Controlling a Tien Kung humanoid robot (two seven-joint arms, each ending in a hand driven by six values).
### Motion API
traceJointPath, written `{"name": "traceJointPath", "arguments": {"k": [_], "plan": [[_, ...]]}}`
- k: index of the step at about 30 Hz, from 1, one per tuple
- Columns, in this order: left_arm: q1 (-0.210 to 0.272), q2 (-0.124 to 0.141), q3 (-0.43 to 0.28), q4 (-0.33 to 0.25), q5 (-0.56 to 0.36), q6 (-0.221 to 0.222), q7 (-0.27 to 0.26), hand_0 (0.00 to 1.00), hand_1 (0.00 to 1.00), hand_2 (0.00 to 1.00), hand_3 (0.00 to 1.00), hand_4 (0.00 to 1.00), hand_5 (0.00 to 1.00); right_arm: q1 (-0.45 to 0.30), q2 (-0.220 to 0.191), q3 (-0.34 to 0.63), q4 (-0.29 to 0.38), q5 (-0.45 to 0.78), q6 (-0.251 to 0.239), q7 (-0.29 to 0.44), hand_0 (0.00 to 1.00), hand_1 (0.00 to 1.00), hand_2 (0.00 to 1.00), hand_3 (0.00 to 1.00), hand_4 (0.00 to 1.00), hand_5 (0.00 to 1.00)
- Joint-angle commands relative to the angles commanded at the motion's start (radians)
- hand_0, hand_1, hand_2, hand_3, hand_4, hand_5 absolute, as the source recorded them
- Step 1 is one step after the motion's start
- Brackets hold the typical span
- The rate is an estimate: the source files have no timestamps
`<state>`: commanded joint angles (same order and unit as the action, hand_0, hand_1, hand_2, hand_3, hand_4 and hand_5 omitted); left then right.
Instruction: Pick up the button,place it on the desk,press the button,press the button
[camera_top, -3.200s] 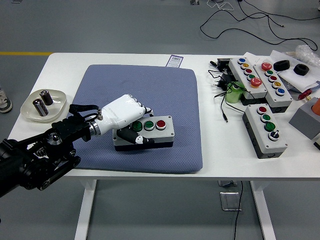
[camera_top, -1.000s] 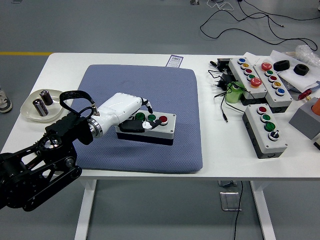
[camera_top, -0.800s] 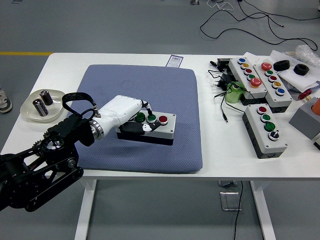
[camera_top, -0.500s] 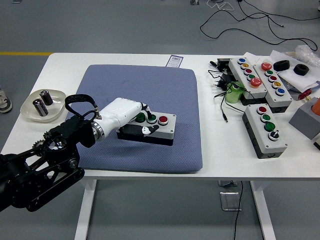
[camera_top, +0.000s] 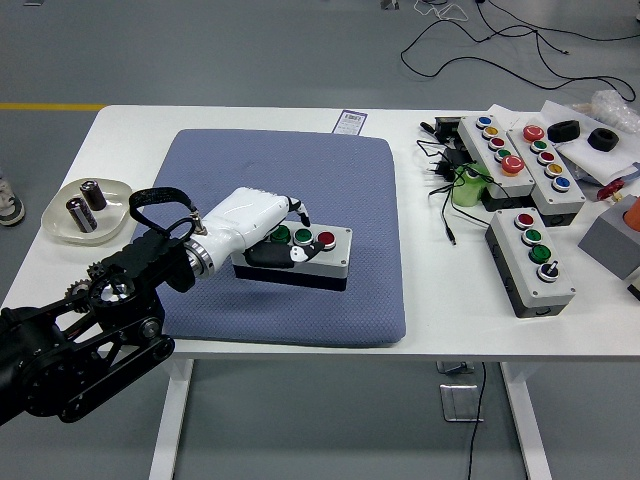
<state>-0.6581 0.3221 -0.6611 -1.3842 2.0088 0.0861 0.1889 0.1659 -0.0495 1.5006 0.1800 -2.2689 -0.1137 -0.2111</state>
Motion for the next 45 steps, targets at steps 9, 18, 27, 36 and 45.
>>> {"name": "traceJointPath", "arguments": {"k": [9,18,27,36,45], "plan": [[-0.021,-0.037,0.055,0.020,-0.011,-0.005,-0.004,0.002,0.002,0.002,0.655,0.720,0.884,0.002,0.000,-0.011,0.000,0.007,0.000,-0.001,0.673,0.658,0.674,0.624,0.310,0.173],[-0.026,-0.050,0.074,0.075,-0.011,-0.021,0.007,0.002,0.002,0.002,0.656,0.718,0.885,0.002,0.000,-0.007,0.000,0.001,0.000,-0.001,0.673,0.658,0.674,0.624,0.310,0.173],[-0.021,-0.045,0.082,0.099,-0.004,-0.059,0.017,0.002,0.002,0.002,0.658,0.715,0.907,0.001,0.000,-0.001,0.000,0.000,-0.001,0.000,0.673,0.658,0.674,0.624,0.310,0.173],[-0.013,-0.039,0.076,0.086,0.001,-0.057,0.017,0.002,0.002,0.002,0.660,0.717,0.916,0.001,0.000,-0.001,0.000,0.000,0.000,0.000,0.673,0.658,0.674,0.624,0.310,0.173],[0.043,-0.026,-0.088,-0.036,-0.159,0.158,-0.077,0.327,0.547,0.603,0.885,0.736,0.998,-0.001,0.002,0.007,0.000,0.000,0.001,0.002,0.673,0.658,0.674,0.624,0.310,0.173]]}}
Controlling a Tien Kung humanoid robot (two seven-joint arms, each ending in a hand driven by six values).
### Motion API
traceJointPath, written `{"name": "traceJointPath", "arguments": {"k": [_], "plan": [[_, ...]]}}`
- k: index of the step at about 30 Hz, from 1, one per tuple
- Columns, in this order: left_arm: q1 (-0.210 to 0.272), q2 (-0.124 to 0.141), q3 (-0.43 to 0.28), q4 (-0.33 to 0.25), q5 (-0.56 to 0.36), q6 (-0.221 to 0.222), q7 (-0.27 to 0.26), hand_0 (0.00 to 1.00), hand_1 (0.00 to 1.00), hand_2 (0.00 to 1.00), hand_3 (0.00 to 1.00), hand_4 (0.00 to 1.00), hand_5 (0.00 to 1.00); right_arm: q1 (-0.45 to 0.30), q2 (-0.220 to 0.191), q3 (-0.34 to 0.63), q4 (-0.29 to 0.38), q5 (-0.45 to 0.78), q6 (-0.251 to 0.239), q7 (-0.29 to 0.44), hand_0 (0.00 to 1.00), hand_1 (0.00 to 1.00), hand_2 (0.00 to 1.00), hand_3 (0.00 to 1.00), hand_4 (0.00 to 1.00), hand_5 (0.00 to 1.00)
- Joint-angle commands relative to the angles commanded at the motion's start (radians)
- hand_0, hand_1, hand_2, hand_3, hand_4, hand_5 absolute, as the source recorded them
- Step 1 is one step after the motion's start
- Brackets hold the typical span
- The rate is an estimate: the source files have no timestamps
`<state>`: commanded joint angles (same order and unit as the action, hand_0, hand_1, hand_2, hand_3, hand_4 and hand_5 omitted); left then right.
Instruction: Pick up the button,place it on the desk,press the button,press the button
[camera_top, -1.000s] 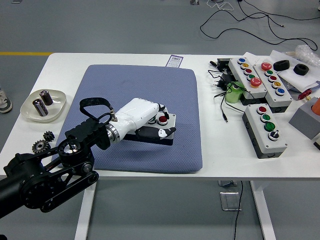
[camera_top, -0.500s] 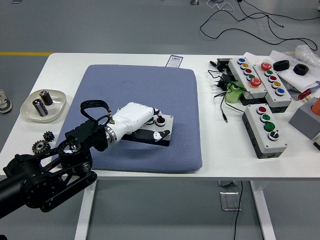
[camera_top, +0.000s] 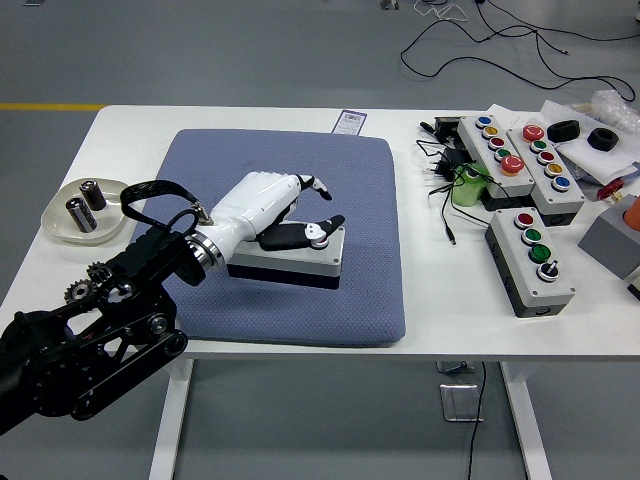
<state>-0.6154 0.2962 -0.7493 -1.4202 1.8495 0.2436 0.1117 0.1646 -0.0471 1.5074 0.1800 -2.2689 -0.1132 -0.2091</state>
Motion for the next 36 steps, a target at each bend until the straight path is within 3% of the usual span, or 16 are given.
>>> {"name": "traceJointPath", "arguments": {"k": [2,5,6,10,11,20,27,36], "plan": [[0.016,0.000,-0.050,-0.011,-0.080,0.018,-0.045,0.327,0.547,0.603,0.885,0.736,0.998,-0.001,0.000,-0.001,0.000,0.000,-0.001,0.000,0.673,0.658,0.674,0.624,0.310,0.173],[0.034,-0.001,-0.110,-0.013,-0.188,0.011,-0.095,0.327,0.547,0.603,0.885,0.736,0.998,-0.001,-0.001,-0.003,0.000,0.000,-0.001,0.001,0.673,0.658,0.674,0.624,0.310,0.173],[0.041,-0.002,-0.136,-0.012,-0.232,0.006,-0.114,0.703,0.813,0.913,0.916,0.736,0.998,-0.001,-0.001,-0.004,0.000,0.000,-0.001,0.001,0.673,0.658,0.674,0.624,0.310,0.173],[0.079,-0.001,-0.236,0.012,-0.395,-0.012,-0.191,0.703,0.813,0.913,0.916,0.736,0.998,-0.001,-0.001,-0.005,0.000,0.000,-0.001,0.001,0.673,0.658,0.674,0.624,0.310,0.173],[0.090,0.001,-0.273,0.028,-0.447,-0.030,-0.203,0.805,0.857,0.947,0.919,0.728,0.998,-0.002,-0.001,-0.003,0.000,0.000,-0.001,0.000,0.673,0.658,0.674,0.624,0.310,0.173],[0.171,0.039,-0.472,0.126,-0.807,-0.114,-0.224,0.822,0.867,0.942,0.917,0.726,0.998,-0.009,-0.001,0.009,0.000,0.000,0.001,0.000,0.673,0.658,0.674,0.624,0.310,0.173],[0.213,0.048,-0.587,0.185,-0.886,-0.180,-0.223,0.829,0.869,0.931,0.906,0.726,0.998,-0.012,0.003,0.007,0.000,0.000,0.002,0.001,0.673,0.658,0.674,0.624,0.310,0.173],[0.228,0.054,-0.628,0.188,-0.869,-0.208,-0.215,0.827,0.871,0.923,0.902,0.723,0.998,-0.004,0.006,0.006,0.000,0.000,0.000,0.001,0.673,0.658,0.674,0.624,0.310,0.173]]}}
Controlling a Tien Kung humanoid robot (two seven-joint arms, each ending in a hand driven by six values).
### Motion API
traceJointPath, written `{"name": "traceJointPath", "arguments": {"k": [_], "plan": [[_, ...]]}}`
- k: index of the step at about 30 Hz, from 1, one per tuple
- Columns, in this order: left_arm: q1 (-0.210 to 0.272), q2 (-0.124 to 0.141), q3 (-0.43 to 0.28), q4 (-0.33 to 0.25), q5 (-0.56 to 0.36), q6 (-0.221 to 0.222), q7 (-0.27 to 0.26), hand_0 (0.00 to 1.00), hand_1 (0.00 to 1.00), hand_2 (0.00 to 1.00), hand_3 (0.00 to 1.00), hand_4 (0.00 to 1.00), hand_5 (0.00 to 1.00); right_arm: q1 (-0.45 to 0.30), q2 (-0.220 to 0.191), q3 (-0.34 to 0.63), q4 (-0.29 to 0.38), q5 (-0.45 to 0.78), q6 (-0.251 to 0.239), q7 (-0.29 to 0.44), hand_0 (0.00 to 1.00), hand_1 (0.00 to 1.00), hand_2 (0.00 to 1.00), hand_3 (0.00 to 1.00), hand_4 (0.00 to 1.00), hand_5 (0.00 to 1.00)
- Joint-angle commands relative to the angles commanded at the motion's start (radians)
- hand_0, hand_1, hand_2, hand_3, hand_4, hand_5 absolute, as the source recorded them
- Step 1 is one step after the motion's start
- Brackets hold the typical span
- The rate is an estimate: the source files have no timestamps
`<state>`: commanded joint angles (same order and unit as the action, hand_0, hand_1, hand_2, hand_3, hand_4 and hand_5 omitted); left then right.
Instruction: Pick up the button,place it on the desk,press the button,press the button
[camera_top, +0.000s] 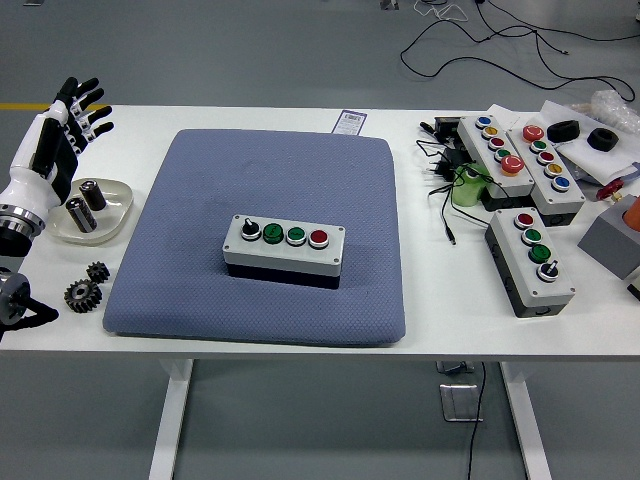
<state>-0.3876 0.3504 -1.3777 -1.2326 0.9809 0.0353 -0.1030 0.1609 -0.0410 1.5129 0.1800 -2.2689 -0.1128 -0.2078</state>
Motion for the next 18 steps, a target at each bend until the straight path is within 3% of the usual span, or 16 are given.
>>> {"name": "traceJointPath", "arguments": {"k": [7,18], "plan": [[0.012,-0.002,-0.020,-0.006,0.003,-0.004,0.002,0.829,0.872,0.920,0.897,0.724,0.998,0.002,0.001,-0.017,0.000,0.002,-0.001,0.000,0.673,0.658,0.674,0.624,0.310,0.173],[-0.007,-0.004,-0.002,-0.007,0.002,-0.012,0.008,0.829,0.872,0.918,0.896,0.720,0.998,0.004,0.001,-0.011,0.000,0.000,-0.003,0.003,0.673,0.658,0.674,0.624,0.310,0.173]]}}
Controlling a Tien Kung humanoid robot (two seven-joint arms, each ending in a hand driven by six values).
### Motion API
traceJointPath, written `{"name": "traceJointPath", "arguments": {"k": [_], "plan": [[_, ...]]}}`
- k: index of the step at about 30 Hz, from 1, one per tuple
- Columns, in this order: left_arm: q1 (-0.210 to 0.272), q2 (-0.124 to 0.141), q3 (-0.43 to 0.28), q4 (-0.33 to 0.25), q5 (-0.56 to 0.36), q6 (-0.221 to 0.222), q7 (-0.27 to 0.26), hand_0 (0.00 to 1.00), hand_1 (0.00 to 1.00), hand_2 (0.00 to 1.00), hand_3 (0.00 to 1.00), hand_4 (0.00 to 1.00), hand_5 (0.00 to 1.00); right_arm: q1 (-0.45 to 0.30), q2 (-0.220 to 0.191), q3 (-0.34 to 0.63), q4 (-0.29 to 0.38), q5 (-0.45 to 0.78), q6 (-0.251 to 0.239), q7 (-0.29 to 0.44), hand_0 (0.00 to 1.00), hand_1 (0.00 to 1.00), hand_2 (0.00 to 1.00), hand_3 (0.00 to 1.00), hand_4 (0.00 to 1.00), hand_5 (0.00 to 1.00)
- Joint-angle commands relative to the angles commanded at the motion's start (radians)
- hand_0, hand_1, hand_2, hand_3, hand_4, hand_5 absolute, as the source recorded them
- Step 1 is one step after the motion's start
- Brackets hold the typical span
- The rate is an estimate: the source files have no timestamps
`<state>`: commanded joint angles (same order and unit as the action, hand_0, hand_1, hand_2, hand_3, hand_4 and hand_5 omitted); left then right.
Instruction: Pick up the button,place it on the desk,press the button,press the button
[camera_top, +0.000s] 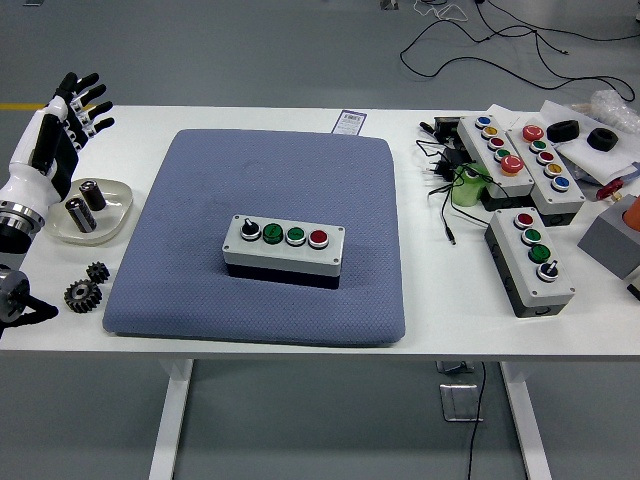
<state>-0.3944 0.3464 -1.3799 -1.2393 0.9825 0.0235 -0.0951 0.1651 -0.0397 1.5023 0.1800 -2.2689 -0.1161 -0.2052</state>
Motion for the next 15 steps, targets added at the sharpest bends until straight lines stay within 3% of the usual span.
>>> {"name": "traceJointPath", "arguments": {"k": [15], "plan": [[0.012,-0.001,0.017,-0.034,-0.004,-0.002,0.013,0.834,0.876,0.920,0.899,0.716,0.998,0.003,0.005,-0.026,0.000,0.019,0.000,0.003,0.673,0.658,0.674,0.624,0.310,0.173]]}}
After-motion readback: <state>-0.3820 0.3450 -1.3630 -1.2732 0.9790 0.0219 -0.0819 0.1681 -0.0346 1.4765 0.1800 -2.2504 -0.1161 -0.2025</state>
